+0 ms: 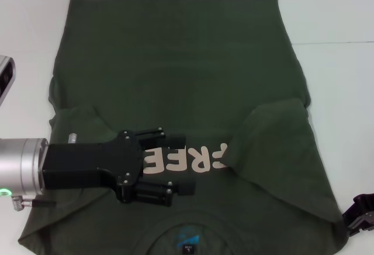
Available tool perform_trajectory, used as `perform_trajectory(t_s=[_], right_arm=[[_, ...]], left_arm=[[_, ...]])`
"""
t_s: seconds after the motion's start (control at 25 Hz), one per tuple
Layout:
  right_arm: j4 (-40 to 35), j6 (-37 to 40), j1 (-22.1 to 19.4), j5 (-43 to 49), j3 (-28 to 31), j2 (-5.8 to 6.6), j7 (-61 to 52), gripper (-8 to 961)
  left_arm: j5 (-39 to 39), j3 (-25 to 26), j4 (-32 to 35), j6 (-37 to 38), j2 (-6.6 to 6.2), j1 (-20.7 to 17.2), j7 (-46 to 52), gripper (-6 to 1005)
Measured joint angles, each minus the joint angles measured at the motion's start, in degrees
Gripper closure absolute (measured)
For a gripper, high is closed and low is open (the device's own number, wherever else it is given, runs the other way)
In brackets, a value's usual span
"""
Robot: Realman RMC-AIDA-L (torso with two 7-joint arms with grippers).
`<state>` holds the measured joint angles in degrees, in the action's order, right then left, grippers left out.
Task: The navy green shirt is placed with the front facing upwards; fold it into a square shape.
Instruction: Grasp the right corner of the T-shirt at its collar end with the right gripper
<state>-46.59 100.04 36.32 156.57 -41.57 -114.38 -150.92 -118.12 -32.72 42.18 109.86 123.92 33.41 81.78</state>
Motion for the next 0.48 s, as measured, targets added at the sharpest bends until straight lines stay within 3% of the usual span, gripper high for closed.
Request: perform_trajectory(t_s=[0.48], right_arm=[[-0.2,-0.7,-0.2,0.0,-0.3,-0.37,1.2,921]], left_arm=[[0.2,0.2,0.0,-0.1,0.00,0.0,0.3,84]])
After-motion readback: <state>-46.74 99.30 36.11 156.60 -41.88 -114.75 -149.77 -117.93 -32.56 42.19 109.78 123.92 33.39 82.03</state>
